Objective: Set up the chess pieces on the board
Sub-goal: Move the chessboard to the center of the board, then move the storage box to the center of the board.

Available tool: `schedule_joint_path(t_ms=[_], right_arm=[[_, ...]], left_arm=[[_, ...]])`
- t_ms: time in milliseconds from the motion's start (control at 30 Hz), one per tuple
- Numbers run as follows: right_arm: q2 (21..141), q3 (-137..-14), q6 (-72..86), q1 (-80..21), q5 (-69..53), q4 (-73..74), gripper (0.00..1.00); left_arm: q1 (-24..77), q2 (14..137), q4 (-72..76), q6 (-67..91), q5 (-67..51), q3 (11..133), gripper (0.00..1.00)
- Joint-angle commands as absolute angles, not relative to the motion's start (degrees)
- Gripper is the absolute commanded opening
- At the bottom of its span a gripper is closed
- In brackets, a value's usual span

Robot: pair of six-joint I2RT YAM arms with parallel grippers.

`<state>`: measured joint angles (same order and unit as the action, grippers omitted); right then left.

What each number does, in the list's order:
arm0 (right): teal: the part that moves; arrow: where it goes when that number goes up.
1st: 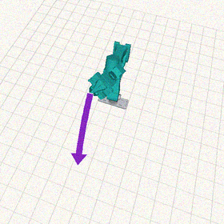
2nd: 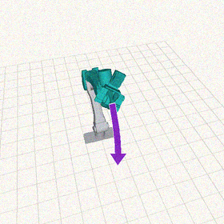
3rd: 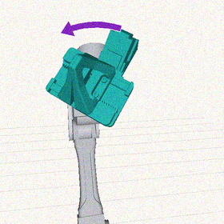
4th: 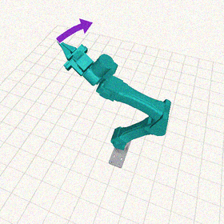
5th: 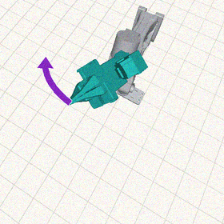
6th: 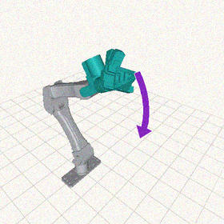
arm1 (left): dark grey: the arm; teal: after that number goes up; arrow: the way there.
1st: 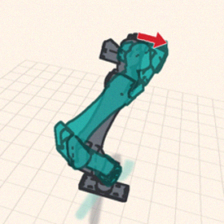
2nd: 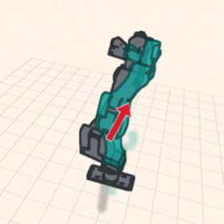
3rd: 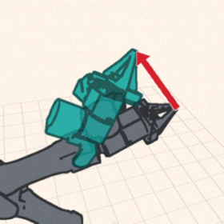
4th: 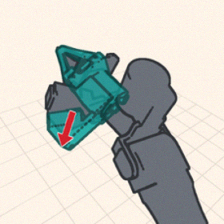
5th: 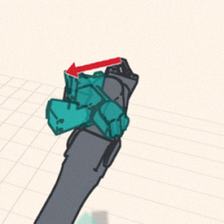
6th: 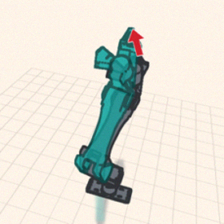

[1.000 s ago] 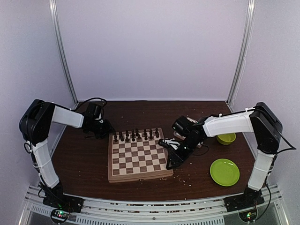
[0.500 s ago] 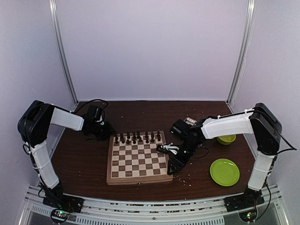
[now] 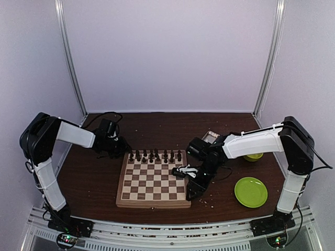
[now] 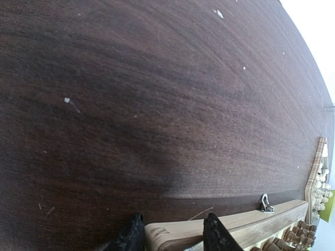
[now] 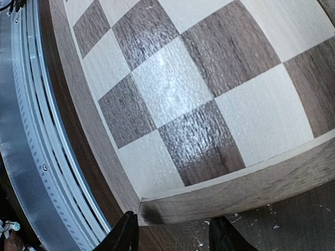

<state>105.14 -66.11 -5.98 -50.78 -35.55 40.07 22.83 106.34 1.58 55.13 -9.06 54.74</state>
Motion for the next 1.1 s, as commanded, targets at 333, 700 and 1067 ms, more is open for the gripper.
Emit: schedule_joint_path(t_ms=[333,700,1067], right_arm=[[93.8,-67.3,-15.1,-45.8,-26.7,48.0,0.54],[88.0,-78.3,-18.1,-30.3,-20.4,48.9,0.5],[107.0,-93.8,-20.4,-28.1,-15.1,50.2,0.31]], left_arm=[[21.6,96.6,-33.0,42.2,2.5,72.4,0.52],[21.3,85.7,-31.2,20.1,-3.1,90.4,0.57],[19.8,81.6,-22.6,15.9,-8.2,79.8,0.55]])
